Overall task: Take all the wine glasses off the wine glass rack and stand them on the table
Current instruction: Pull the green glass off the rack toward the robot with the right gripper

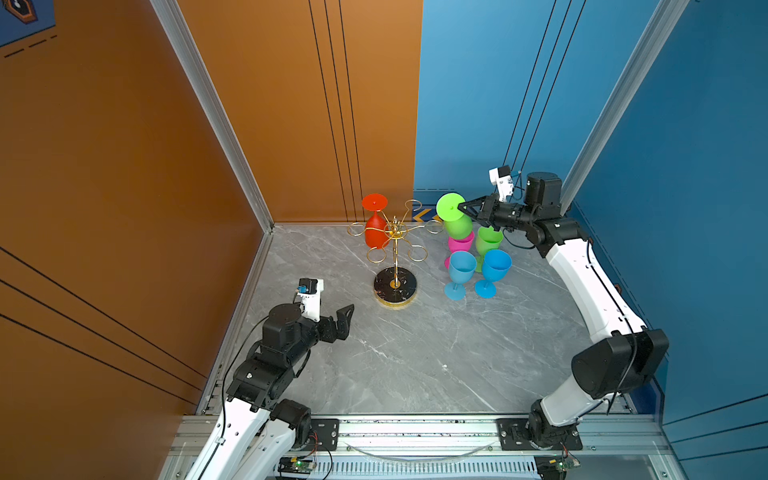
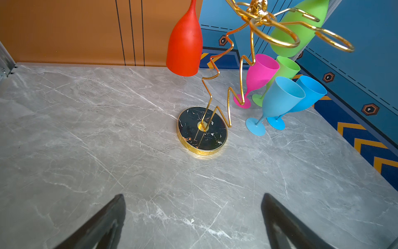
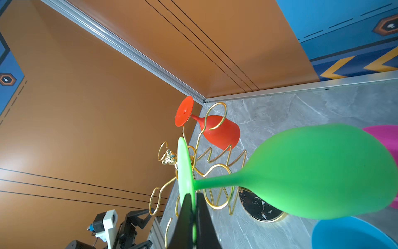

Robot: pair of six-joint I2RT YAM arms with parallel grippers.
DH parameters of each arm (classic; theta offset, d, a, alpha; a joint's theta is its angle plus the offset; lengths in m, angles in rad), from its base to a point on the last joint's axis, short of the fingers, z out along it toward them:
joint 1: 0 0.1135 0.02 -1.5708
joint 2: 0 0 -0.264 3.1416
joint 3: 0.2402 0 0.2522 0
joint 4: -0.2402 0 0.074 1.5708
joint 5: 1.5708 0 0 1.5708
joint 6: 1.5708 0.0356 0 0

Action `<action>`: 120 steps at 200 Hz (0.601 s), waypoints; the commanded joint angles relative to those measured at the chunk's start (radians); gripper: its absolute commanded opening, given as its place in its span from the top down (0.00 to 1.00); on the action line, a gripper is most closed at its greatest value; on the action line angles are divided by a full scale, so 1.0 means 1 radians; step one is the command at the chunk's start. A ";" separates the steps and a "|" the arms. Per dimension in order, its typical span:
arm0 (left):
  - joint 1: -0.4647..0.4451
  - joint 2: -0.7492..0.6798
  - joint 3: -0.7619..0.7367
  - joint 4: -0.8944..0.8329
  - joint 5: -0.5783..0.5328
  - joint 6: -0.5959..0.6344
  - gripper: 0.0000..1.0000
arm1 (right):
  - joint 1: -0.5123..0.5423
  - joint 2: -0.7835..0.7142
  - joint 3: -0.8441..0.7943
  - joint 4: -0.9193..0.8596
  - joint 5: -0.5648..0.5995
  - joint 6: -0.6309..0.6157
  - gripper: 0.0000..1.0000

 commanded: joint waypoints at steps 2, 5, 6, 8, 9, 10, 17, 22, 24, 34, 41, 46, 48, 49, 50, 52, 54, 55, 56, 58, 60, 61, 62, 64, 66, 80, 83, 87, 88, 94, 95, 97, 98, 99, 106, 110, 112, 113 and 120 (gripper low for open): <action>0.012 0.001 0.009 0.042 0.078 -0.001 0.02 | -0.002 -0.091 -0.015 -0.113 0.097 -0.134 1.00; 0.011 0.000 0.007 0.045 0.084 0.000 0.02 | -0.002 -0.100 -0.017 -0.121 0.105 -0.141 1.00; 0.011 0.000 0.007 0.045 0.085 0.000 0.02 | -0.001 -0.103 -0.018 -0.123 0.107 -0.144 1.00; 0.011 0.000 0.007 0.048 0.088 0.000 0.02 | -0.001 -0.109 -0.020 -0.129 0.112 -0.148 1.00; 0.011 0.001 0.006 0.048 0.090 0.000 0.02 | -0.001 -0.111 -0.020 -0.131 0.115 -0.151 1.00; 0.011 0.001 0.007 0.049 0.091 -0.001 0.02 | -0.001 -0.114 -0.020 -0.133 0.119 -0.153 1.00; 0.012 0.000 0.006 0.053 0.101 0.000 0.02 | 0.001 -0.136 -0.026 -0.148 0.138 -0.168 1.00; 0.011 0.001 0.004 0.057 0.107 0.000 0.02 | 0.003 -0.151 -0.033 -0.156 0.150 -0.178 1.00; 0.011 0.001 0.004 0.059 0.110 0.000 0.02 | 0.004 -0.157 -0.036 -0.158 0.154 -0.181 1.00; 0.011 0.000 0.004 0.063 0.119 -0.003 0.02 | 0.005 -0.185 -0.052 -0.167 0.174 -0.195 1.00; 0.011 -0.001 0.003 0.068 0.127 -0.002 0.02 | 0.007 -0.204 -0.061 -0.174 0.183 -0.204 1.00; 0.011 0.001 0.003 0.071 0.132 -0.004 0.02 | 0.007 -0.221 -0.069 -0.181 0.189 -0.212 1.00; 0.011 0.000 0.003 0.073 0.136 -0.003 0.02 | 0.009 -0.224 -0.070 -0.182 0.190 -0.213 1.00; 0.011 -0.001 0.002 0.073 0.137 -0.004 0.02 | 0.008 -0.226 -0.071 -0.184 0.191 -0.214 1.00; 0.012 -0.001 0.001 0.075 0.139 -0.004 0.02 | 0.008 -0.228 -0.073 -0.185 0.192 -0.216 1.00; 0.011 -0.002 0.001 0.076 0.141 -0.005 0.02 | 0.010 -0.234 -0.075 -0.187 0.196 -0.218 1.00; 0.011 -0.001 0.001 0.078 0.144 -0.005 0.02 | 0.010 -0.241 -0.079 -0.192 0.198 -0.221 1.00; 0.011 -0.001 0.001 0.079 0.146 -0.005 0.02 | 0.010 -0.241 -0.079 -0.192 0.198 -0.221 1.00; 0.012 -0.001 0.000 0.080 0.147 -0.005 0.02 | 0.011 -0.244 -0.080 -0.192 0.199 -0.223 1.00; 0.011 -0.001 0.000 0.081 0.150 -0.006 0.02 | 0.013 -0.251 -0.085 -0.196 0.203 -0.227 1.00; 0.011 -0.002 0.000 0.082 0.153 -0.006 0.02 | 0.014 -0.257 -0.088 -0.198 0.205 -0.230 1.00; 0.012 -0.001 0.000 0.083 0.156 -0.006 0.02 | 0.014 -0.261 -0.090 -0.198 0.205 -0.230 1.00; 0.011 -0.002 0.000 0.084 0.158 -0.006 0.02 | 0.015 -0.263 -0.091 -0.200 0.207 -0.232 1.00; 0.011 -0.002 -0.001 0.086 0.162 -0.008 0.02 | 0.015 -0.267 -0.094 -0.201 0.209 -0.235 1.00; 0.011 -0.001 -0.002 0.088 0.167 -0.008 0.02 | 0.016 -0.273 -0.097 -0.203 0.211 -0.237 1.00; 0.011 -0.003 -0.005 0.103 0.205 -0.012 0.02 | 0.027 -0.309 -0.120 -0.215 0.220 -0.256 1.00; 0.011 -0.004 -0.006 0.107 0.217 -0.013 0.02 | 0.029 -0.317 -0.126 -0.218 0.221 -0.260 1.00; 0.011 -0.004 -0.007 0.112 0.232 -0.015 0.02 | 0.033 -0.326 -0.131 -0.222 0.221 -0.266 1.00; 0.011 -0.004 -0.007 0.113 0.235 -0.016 0.02 | 0.035 -0.329 -0.133 -0.222 0.221 -0.268 1.00; 0.011 -0.002 -0.008 0.119 0.260 -0.020 0.02 | 0.042 -0.346 -0.146 -0.228 0.222 -0.277 1.00; 0.011 -0.003 -0.008 0.119 0.264 -0.020 0.02 | 0.043 -0.349 -0.146 -0.229 0.222 -0.280 1.00; 0.011 -0.003 -0.008 0.121 0.273 -0.021 0.02 | 0.047 -0.354 -0.151 -0.231 0.223 -0.283 1.00; 0.011 -0.003 -0.008 0.123 0.278 -0.022 0.02 | 0.047 -0.357 -0.154 -0.232 0.224 -0.285 1.00; 0.011 -0.003 -0.008 0.123 0.282 -0.023 0.02 | 0.050 -0.360 -0.155 -0.233 0.224 -0.287 1.00; 0.011 -0.004 -0.008 0.130 0.313 -0.029 0.02 | 0.062 -0.379 -0.171 -0.242 0.226 -0.303 1.00; 0.011 -0.004 -0.008 0.135 0.328 -0.034 0.02 | 0.069 -0.390 -0.181 -0.246 0.228 -0.311 1.00; 0.011 -0.004 -0.007 0.136 0.335 -0.036 0.02 | 0.073 -0.396 -0.185 -0.248 0.228 -0.316 1.00; 0.012 -0.004 -0.007 0.136 0.341 -0.037 0.02 | 0.075 -0.398 -0.188 -0.249 0.229 -0.318 1.00; 0.011 -0.004 -0.005 0.144 0.369 -0.046 0.02 | 0.089 -0.418 -0.203 -0.257 0.234 -0.331 1.00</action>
